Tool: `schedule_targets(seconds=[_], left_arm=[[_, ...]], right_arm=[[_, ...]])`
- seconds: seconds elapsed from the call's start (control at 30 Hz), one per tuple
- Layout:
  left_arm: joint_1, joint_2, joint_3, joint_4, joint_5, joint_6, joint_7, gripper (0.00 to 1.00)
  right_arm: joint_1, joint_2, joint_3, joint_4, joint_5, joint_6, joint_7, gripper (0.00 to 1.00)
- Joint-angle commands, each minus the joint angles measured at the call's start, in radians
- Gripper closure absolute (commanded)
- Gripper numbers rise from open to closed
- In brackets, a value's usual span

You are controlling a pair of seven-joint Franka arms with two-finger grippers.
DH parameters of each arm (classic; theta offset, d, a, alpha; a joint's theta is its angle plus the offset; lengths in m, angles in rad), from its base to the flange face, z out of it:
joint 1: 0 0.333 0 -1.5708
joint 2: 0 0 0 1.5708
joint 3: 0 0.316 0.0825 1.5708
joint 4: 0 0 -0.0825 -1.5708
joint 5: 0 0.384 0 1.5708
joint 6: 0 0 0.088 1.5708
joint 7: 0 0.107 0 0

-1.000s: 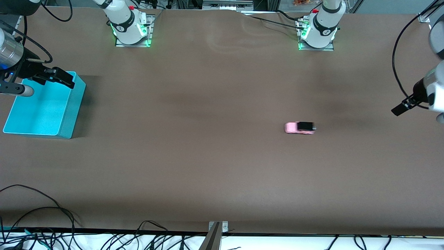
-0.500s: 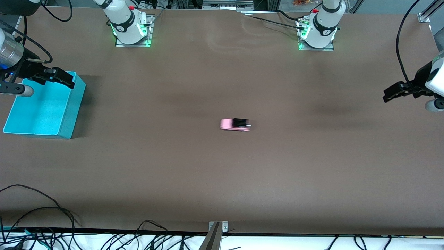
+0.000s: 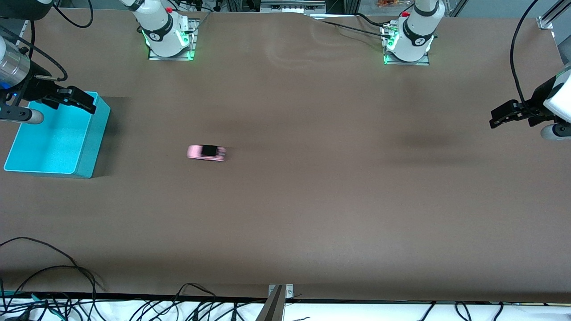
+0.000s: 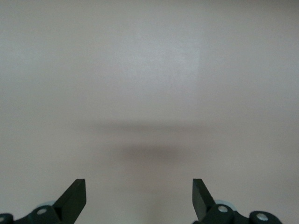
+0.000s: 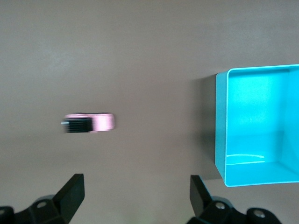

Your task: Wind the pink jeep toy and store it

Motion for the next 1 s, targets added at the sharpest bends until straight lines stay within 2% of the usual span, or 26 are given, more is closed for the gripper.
schedule_targets(seconds=[0.0, 0.7, 0.97], left_arm=[[-0.005, 0.015, 0.005, 0.037, -0.018, -0.028, 0.037, 0.00], [-0.002, 0.006, -0.002, 0.037, -0.014, -0.030, 0.106, 0.00], [-0.003, 0.013, -0.032, 0.039, -0.012, -0.027, 0.101, 0.00]], right_arm=[[-0.004, 0.010, 0.003, 0.023, 0.000, -0.012, -0.013, 0.00], [-0.007, 0.013, 0.003, 0.022, 0.000, -0.018, -0.011, 0.00], [-0.007, 0.020, 0.001, 0.020, 0.000, -0.018, 0.001, 0.00]])
